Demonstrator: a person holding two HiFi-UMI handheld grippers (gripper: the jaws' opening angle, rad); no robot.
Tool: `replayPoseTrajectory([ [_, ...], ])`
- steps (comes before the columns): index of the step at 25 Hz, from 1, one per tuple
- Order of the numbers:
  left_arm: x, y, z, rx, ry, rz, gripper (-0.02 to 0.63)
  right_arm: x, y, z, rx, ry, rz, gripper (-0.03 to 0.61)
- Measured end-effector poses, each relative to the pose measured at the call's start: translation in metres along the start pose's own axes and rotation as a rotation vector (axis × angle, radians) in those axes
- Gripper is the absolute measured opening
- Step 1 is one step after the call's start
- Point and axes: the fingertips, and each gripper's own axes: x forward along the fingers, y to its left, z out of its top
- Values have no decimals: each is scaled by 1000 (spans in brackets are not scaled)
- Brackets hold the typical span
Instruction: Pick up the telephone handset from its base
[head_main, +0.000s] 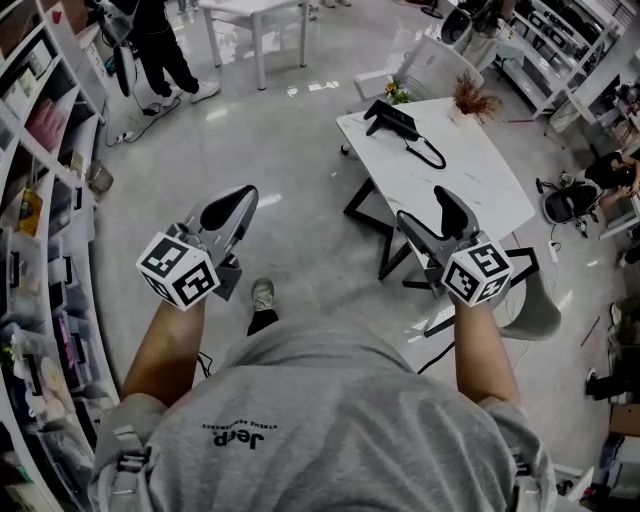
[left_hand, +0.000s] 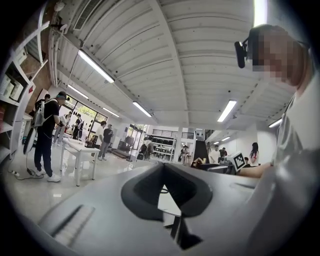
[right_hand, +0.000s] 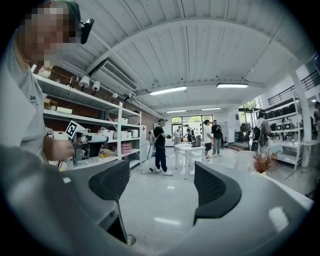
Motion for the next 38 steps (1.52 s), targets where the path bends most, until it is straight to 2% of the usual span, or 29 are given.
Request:
replayPoseTrajectory([
  [4,26,82,16,23,-16,-53,51,79,-11,12,-9,-12,-50,383],
  [10,68,193,45,31,37,-147,51,194,-18,38,-12,-26,-116,383],
  [17,105,282,58,3,67,-203,51,275,-38,55,-12,-17,-176,383],
  [24,156,316,54,-18,80,-225,51,311,-86,52,-1,-3,-193,383],
  [29,203,328,44,-7,103,-211,51,338,-134,48,6,-14,-164,383],
  [38,354,353,45,28,76,-145,51,398,-276,53,-14,-38,-56,383],
])
